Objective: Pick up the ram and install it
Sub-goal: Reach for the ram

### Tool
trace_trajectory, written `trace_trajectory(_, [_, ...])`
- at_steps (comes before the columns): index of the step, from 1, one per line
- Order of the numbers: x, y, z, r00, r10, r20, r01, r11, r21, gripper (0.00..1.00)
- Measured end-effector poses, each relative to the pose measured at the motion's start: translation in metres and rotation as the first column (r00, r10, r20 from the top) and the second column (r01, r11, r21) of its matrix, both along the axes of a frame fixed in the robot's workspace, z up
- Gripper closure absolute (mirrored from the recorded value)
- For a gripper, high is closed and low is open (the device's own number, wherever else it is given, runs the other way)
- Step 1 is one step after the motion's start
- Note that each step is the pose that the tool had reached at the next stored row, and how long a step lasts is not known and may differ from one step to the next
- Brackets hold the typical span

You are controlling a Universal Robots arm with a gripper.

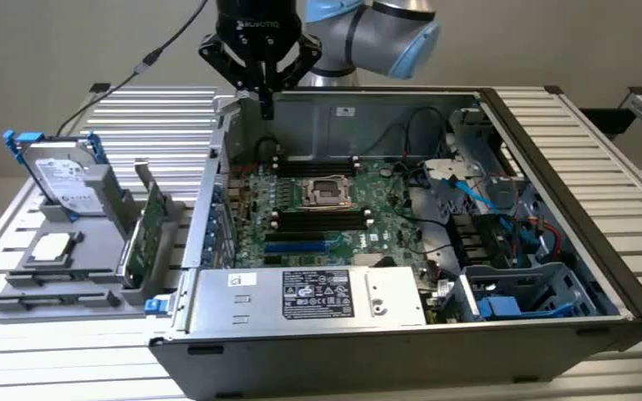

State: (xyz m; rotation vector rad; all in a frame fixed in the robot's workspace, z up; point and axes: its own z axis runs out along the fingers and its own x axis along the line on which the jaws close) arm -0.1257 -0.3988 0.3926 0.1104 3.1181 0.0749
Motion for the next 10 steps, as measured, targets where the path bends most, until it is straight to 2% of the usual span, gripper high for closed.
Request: trace_trajectory(10, [-0.0001,0.0,0.0,1.0,0.0,0.0,0.0,1.0,0.0001,0.89])
